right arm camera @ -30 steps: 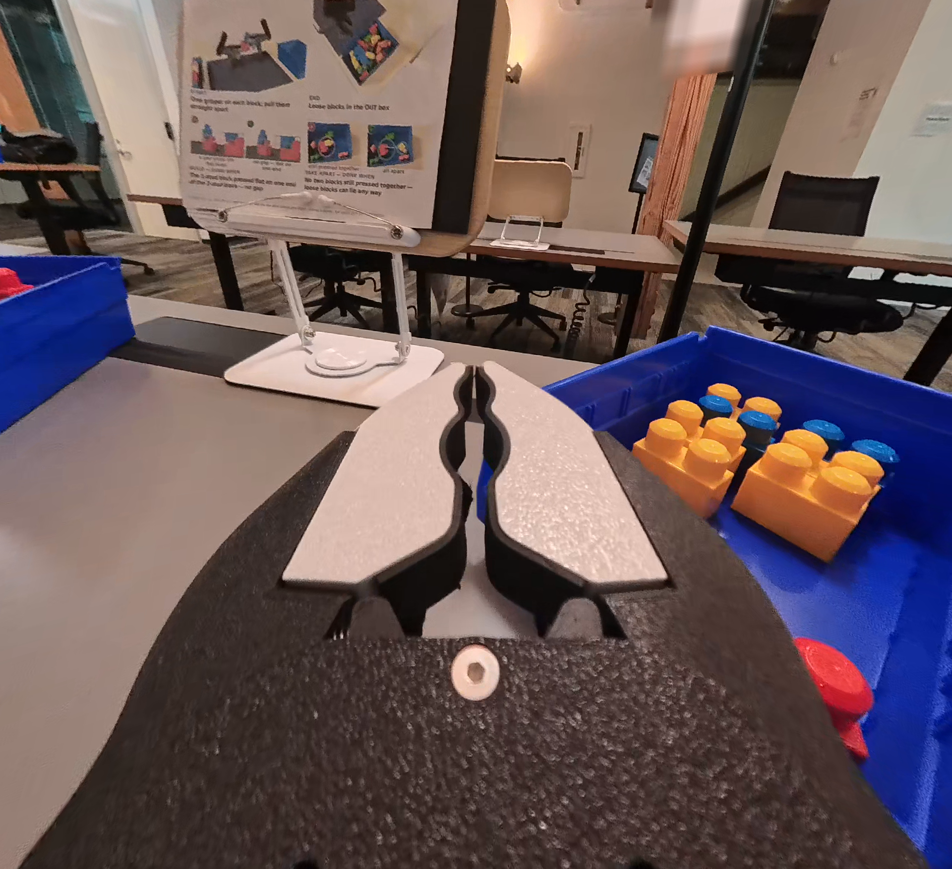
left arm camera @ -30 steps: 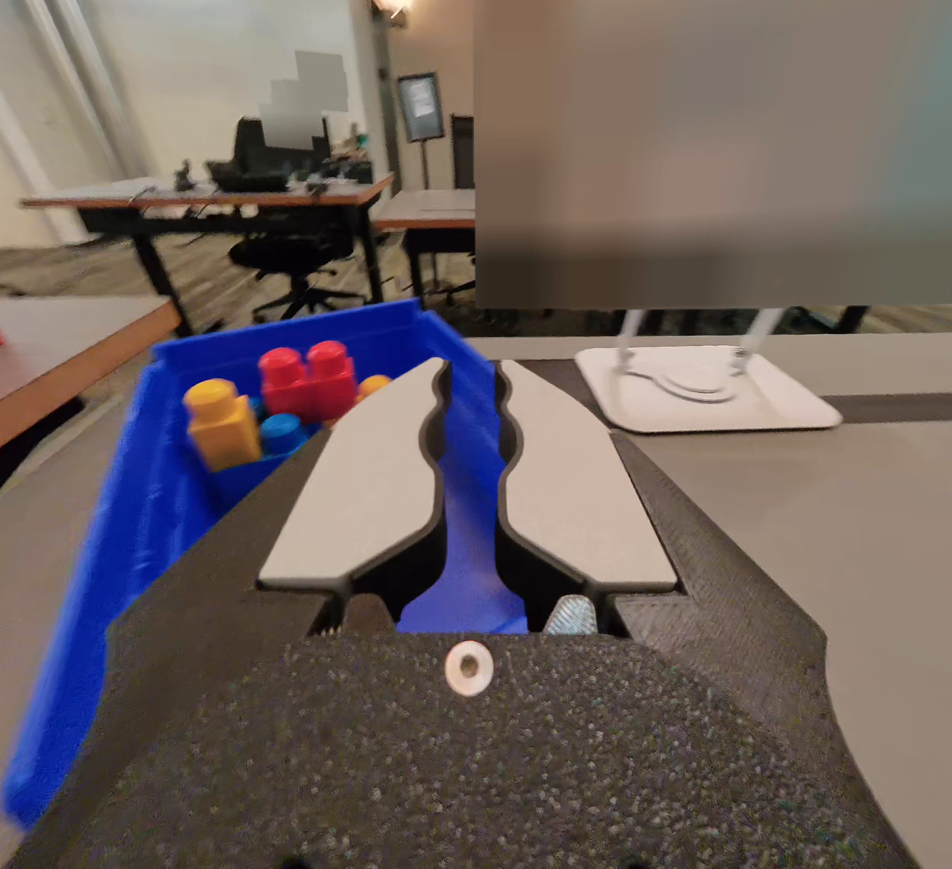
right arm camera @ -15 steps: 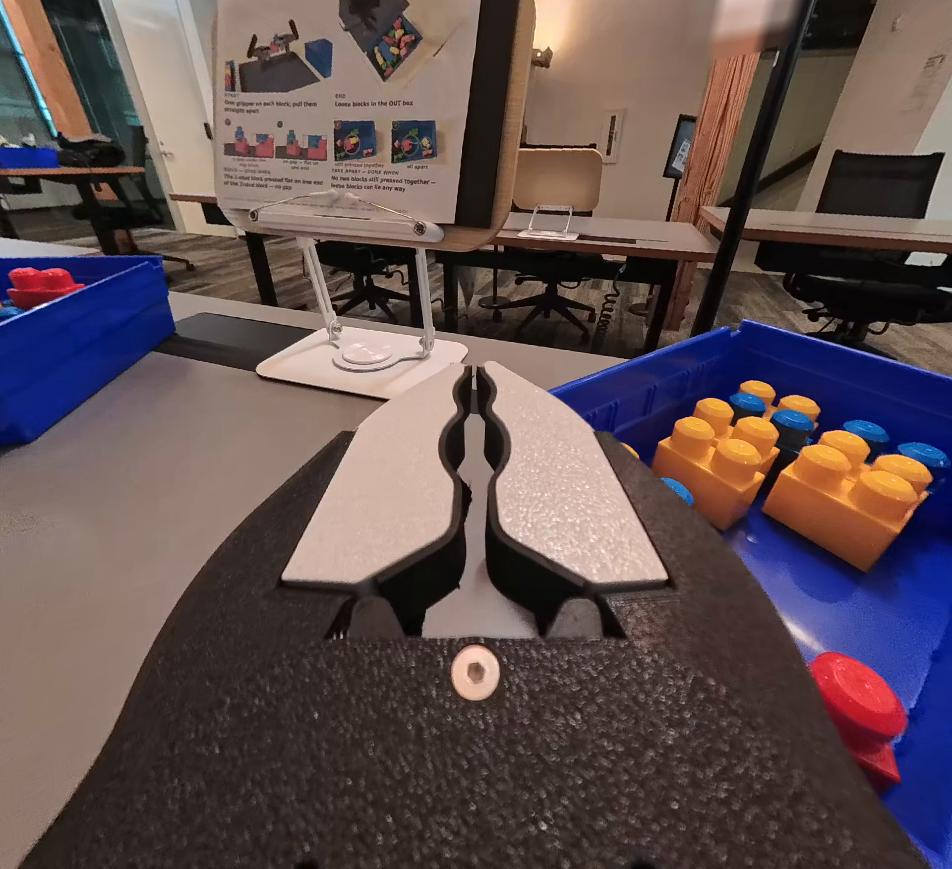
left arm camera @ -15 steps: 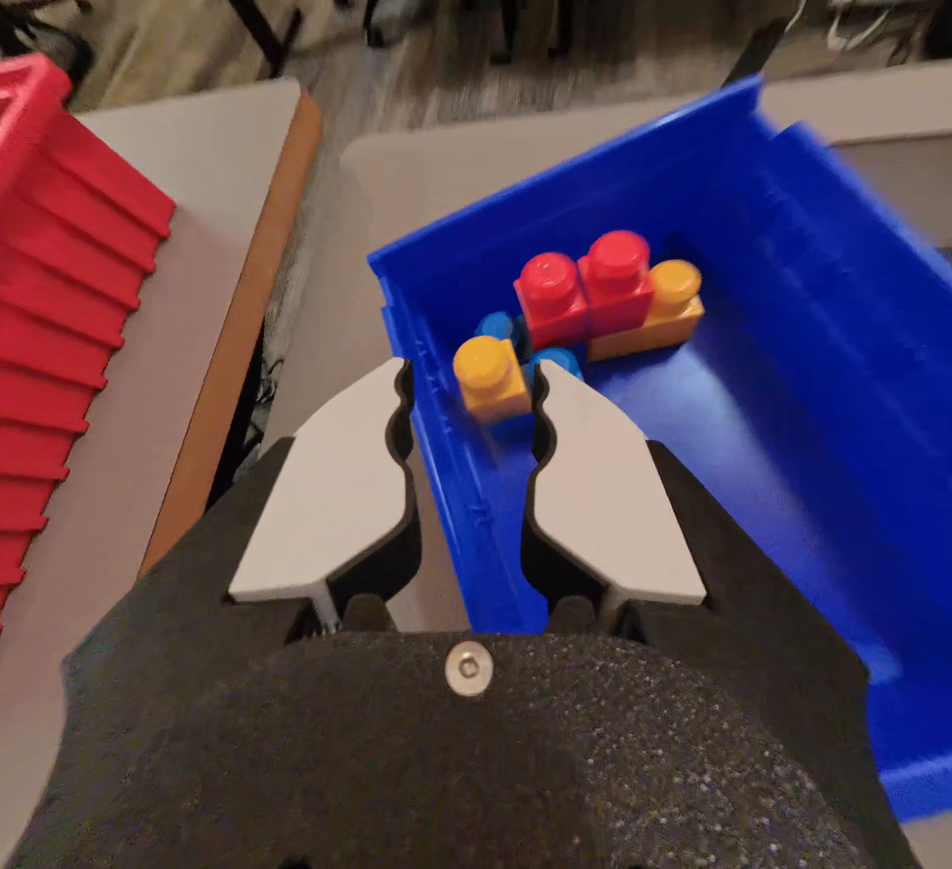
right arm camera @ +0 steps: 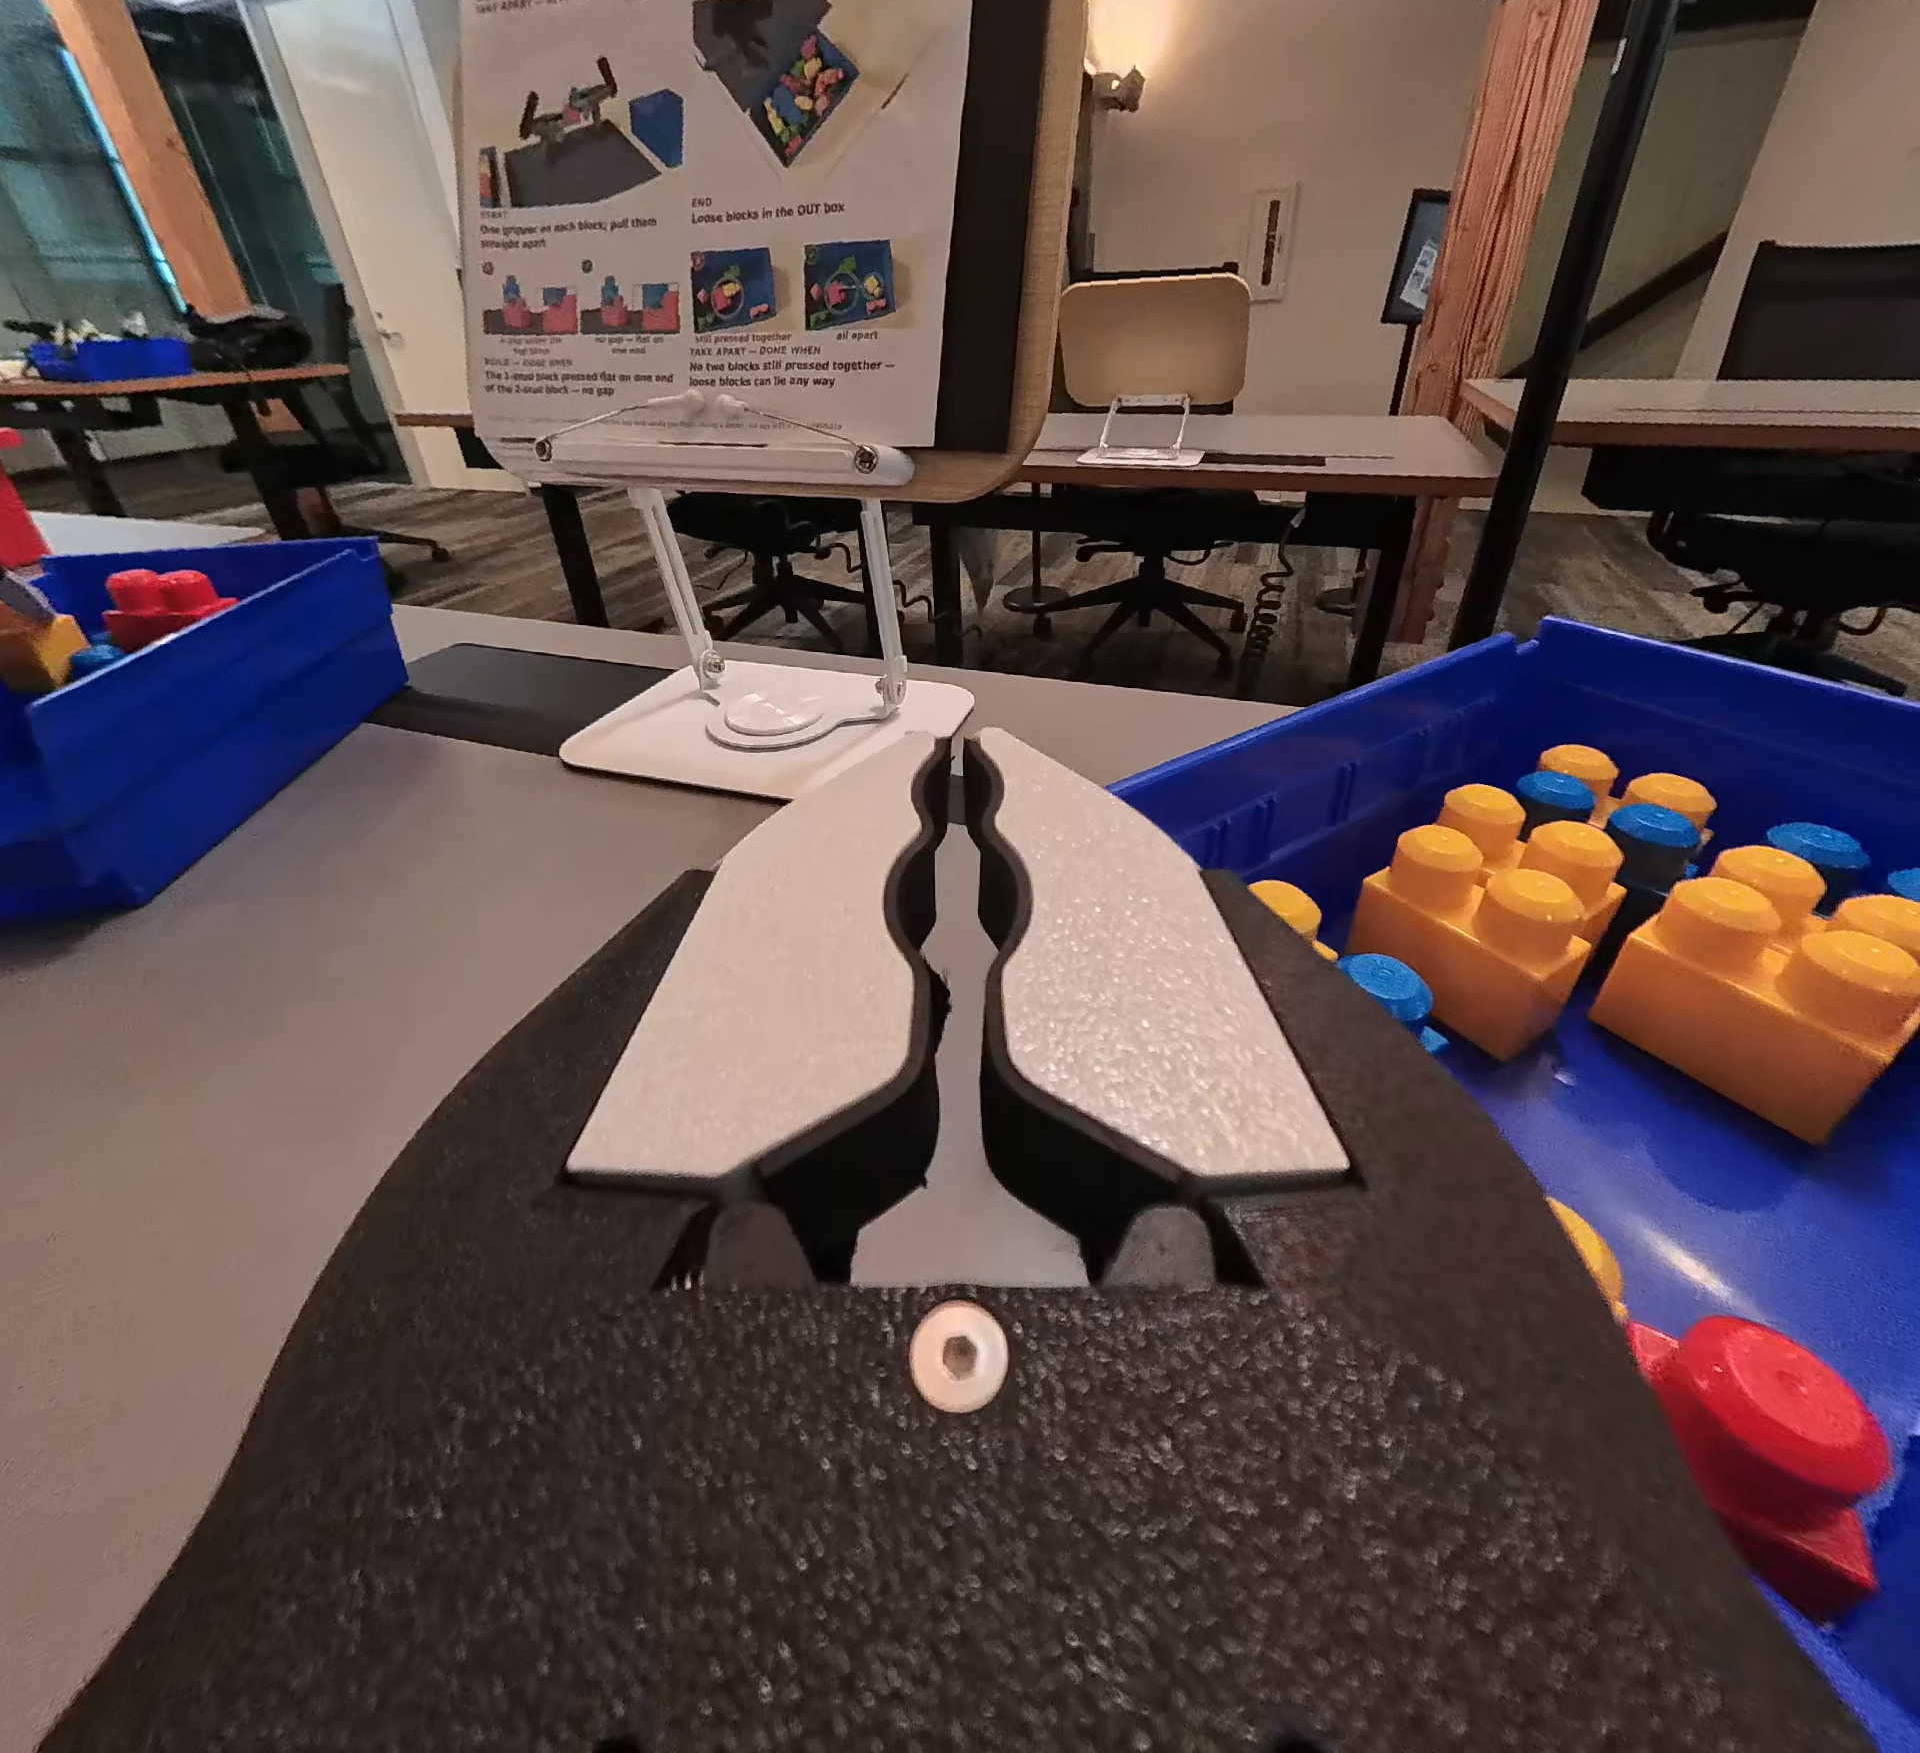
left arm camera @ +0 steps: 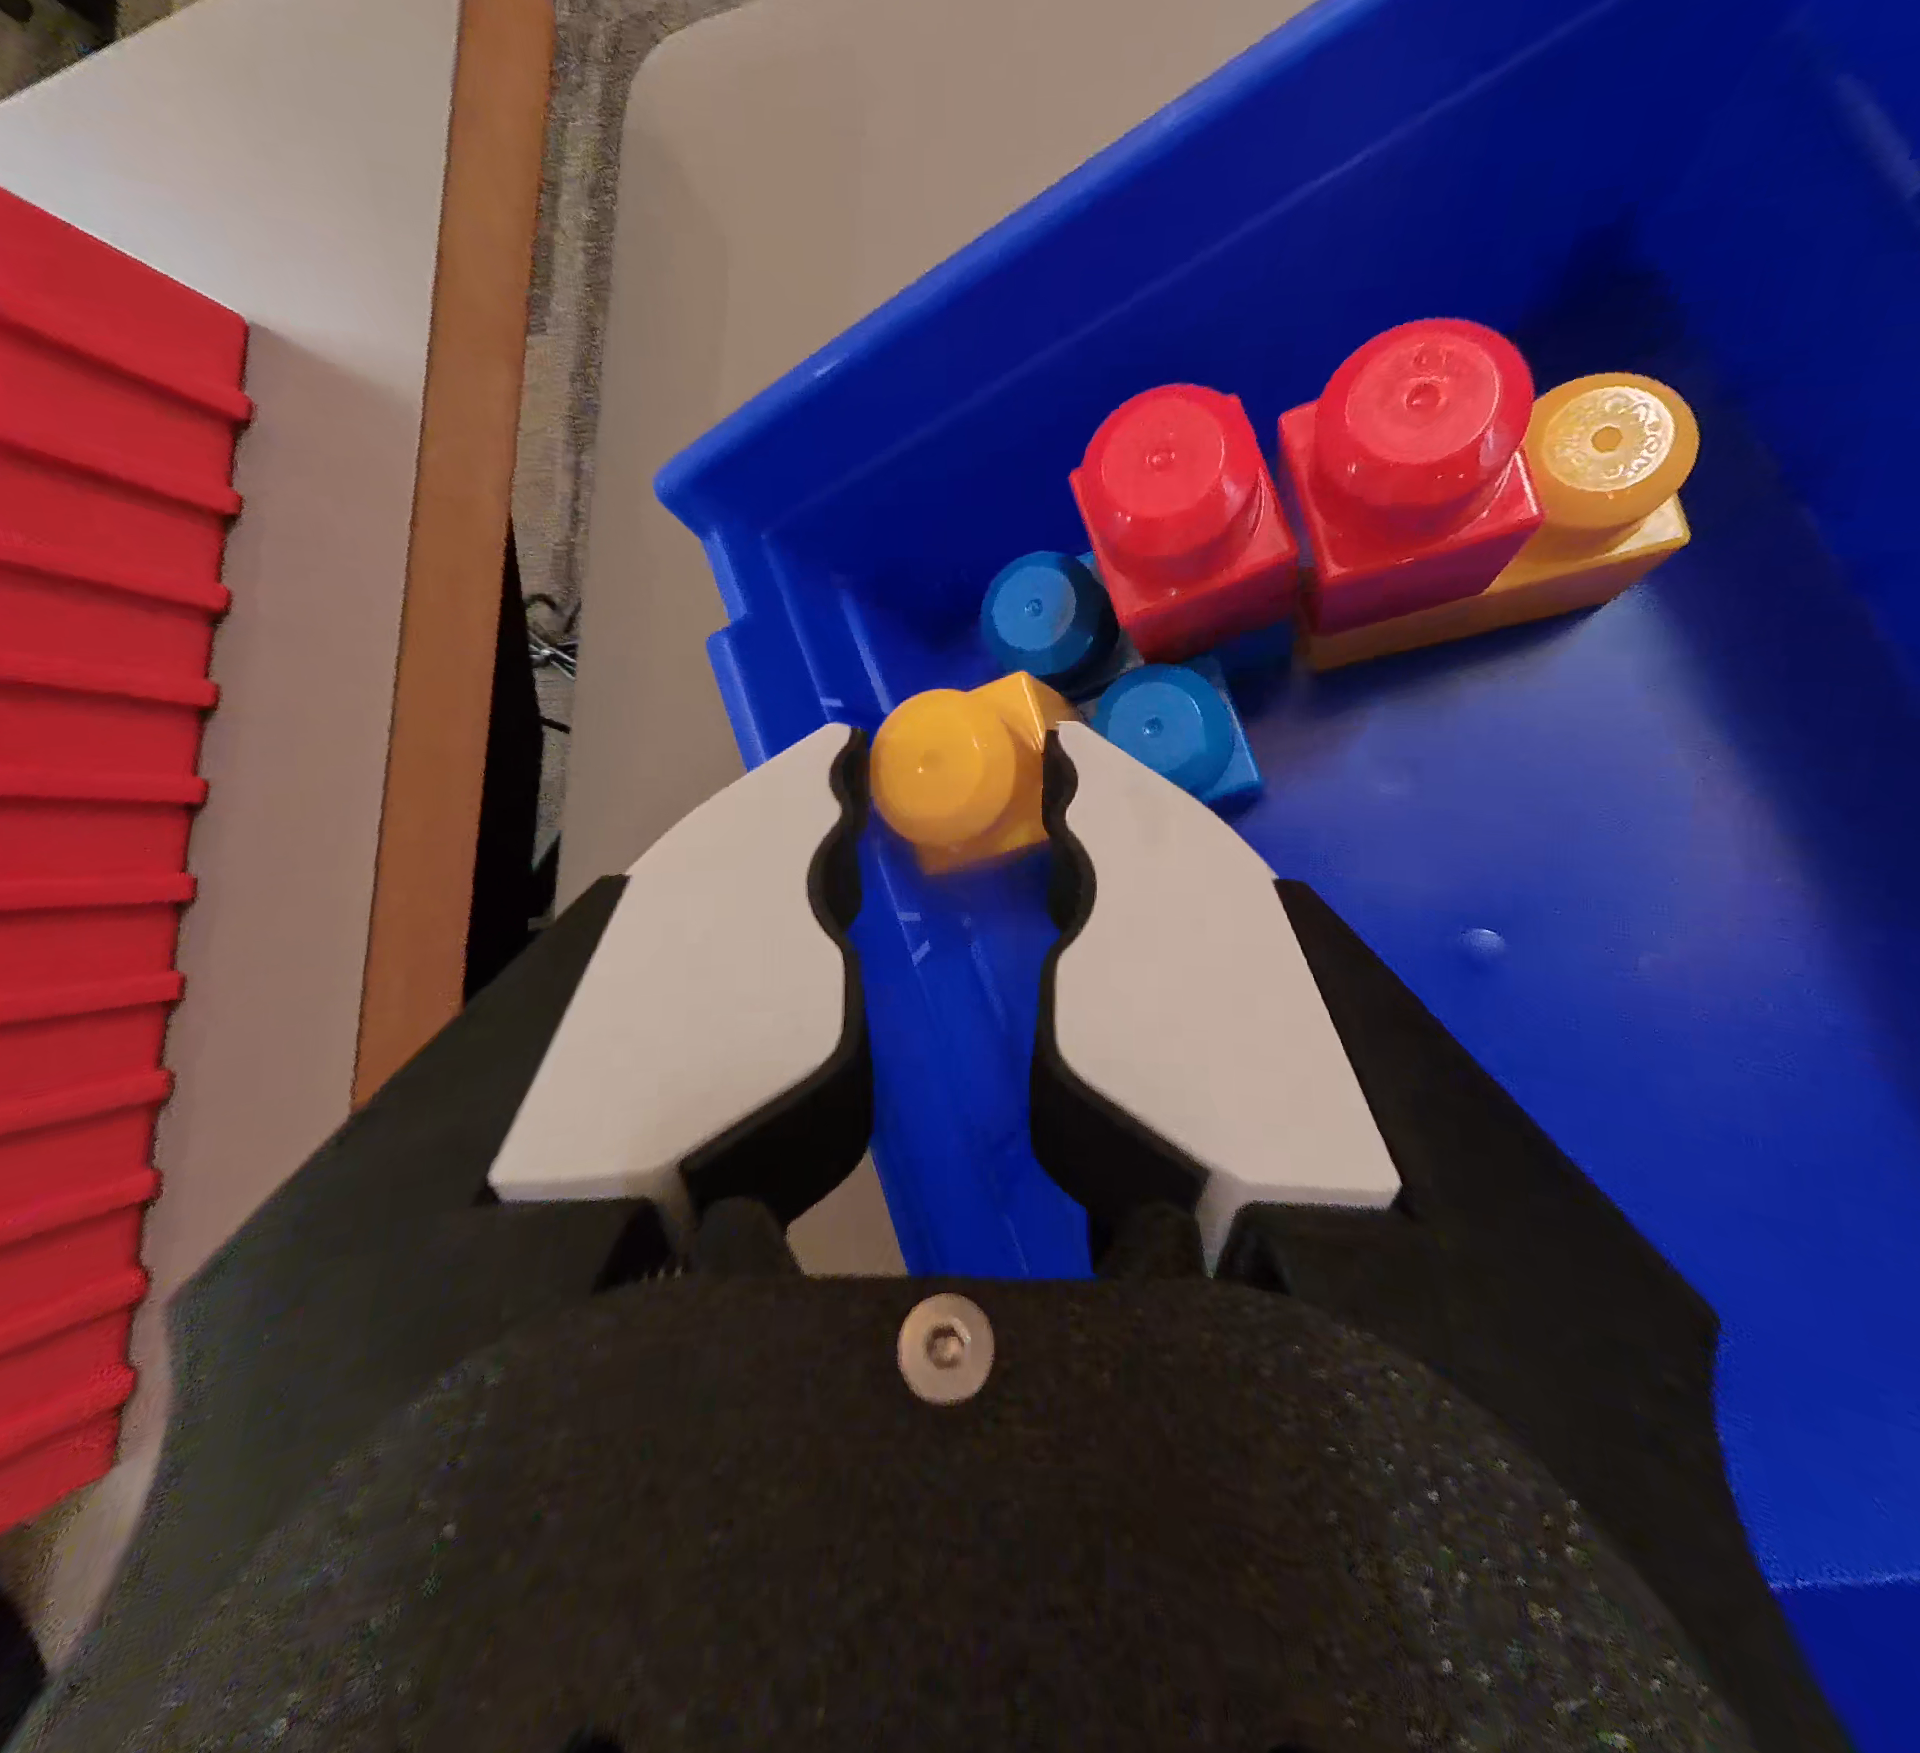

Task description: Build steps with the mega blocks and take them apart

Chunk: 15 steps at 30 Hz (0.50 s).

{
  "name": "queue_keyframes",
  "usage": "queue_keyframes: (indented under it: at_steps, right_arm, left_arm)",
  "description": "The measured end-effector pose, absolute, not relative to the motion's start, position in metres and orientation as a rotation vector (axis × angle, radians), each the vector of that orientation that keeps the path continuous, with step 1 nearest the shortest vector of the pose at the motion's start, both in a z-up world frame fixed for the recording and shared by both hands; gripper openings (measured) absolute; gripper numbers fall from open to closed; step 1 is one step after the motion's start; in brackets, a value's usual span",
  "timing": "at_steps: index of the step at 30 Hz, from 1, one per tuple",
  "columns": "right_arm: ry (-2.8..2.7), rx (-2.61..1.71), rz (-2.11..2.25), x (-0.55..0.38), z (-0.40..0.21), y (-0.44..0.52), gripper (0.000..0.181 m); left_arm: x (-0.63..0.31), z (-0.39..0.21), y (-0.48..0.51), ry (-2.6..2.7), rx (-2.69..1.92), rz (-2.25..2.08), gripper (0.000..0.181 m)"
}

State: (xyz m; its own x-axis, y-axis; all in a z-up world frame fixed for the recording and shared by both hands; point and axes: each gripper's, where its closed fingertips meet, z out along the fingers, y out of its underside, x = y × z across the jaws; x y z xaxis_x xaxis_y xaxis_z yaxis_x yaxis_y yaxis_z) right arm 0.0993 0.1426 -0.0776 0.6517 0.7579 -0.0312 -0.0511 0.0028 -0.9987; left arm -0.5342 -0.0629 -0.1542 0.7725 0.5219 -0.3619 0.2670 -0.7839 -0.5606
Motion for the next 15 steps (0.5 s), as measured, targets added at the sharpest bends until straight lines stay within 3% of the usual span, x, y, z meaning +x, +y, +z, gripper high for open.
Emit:
queue_keyframes:
  at_steps: [9,15]
  right_arm:
    - [-0.659,-1.452,0.712,0.095,-0.081,0.140,0.002]
    - [-0.690,-1.449,0.725,0.090,-0.083,0.136,0.002]
  left_arm:
    - [-0.531,-0.146,-0.061,-0.514,-2.463,0.760,0.030]
    - [-0.484,-0.083,-0.051,-0.336,-2.254,0.700,0.030]
